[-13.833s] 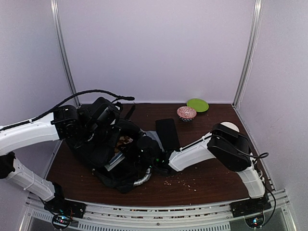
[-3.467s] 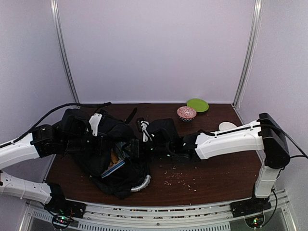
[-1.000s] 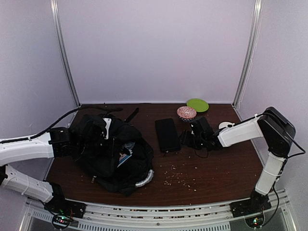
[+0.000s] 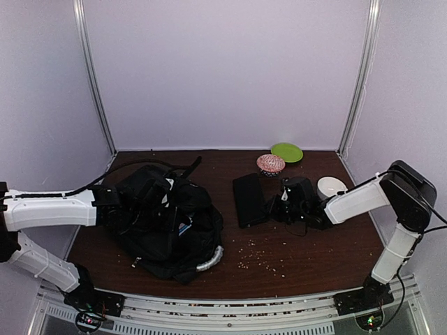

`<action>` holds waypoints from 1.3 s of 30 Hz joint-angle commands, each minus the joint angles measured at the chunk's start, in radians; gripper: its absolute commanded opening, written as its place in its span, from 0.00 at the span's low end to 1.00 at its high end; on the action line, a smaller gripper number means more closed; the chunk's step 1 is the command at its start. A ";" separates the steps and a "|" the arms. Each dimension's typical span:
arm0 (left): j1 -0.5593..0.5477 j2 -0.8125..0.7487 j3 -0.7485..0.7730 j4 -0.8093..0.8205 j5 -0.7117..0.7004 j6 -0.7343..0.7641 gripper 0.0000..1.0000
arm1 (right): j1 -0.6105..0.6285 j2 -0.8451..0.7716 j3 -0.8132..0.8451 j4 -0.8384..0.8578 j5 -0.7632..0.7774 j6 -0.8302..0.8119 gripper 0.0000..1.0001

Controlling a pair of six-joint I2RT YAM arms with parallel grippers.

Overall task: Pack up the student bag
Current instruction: Pick up the personal item from the center of the board.

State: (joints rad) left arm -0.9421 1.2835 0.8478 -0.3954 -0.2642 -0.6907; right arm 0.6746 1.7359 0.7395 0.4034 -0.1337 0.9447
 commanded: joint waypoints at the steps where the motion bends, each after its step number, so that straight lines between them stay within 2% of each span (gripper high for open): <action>1: 0.016 0.101 0.060 0.017 -0.031 0.019 0.00 | 0.015 -0.152 -0.069 -0.077 0.009 -0.044 0.00; 6: 0.016 0.243 0.155 0.051 0.000 0.033 0.03 | 0.052 -0.340 -0.103 -0.175 0.044 -0.079 0.00; 8: 0.016 0.297 0.212 0.049 0.022 0.038 0.07 | 0.070 -0.417 -0.109 -0.219 0.064 -0.092 0.00; 9: 0.016 0.314 0.236 0.042 0.030 0.037 0.14 | 0.078 -0.456 -0.110 -0.244 0.074 -0.097 0.00; 12: 0.016 0.315 0.285 0.017 0.018 0.025 0.56 | 0.103 -0.565 -0.113 -0.302 0.086 -0.121 0.00; 13: 0.016 0.301 0.290 0.008 0.005 0.019 0.66 | 0.113 -0.602 -0.111 -0.328 0.094 -0.129 0.00; 15: 0.016 0.254 0.282 0.010 -0.011 0.012 0.80 | 0.134 -0.669 -0.108 -0.372 0.109 -0.149 0.00; 19: 0.016 0.135 0.252 0.014 -0.037 -0.010 0.96 | 0.161 -0.779 -0.110 -0.446 0.132 -0.163 0.00; 24: 0.016 0.000 0.188 0.068 -0.023 -0.070 0.98 | 0.172 -0.849 -0.127 -0.462 0.141 -0.153 0.00; 31: 0.016 -0.139 0.018 0.348 0.116 -0.207 0.98 | 0.207 -0.911 -0.108 -0.339 0.061 -0.161 0.00; 39: 0.016 -0.139 -0.055 0.660 0.322 -0.300 0.98 | 0.276 -0.918 -0.060 -0.169 -0.071 -0.187 0.00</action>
State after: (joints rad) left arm -0.9329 1.1435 0.8108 0.0029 -0.0746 -0.9218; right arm 0.9131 0.8478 0.6132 -0.0002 -0.1249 0.7864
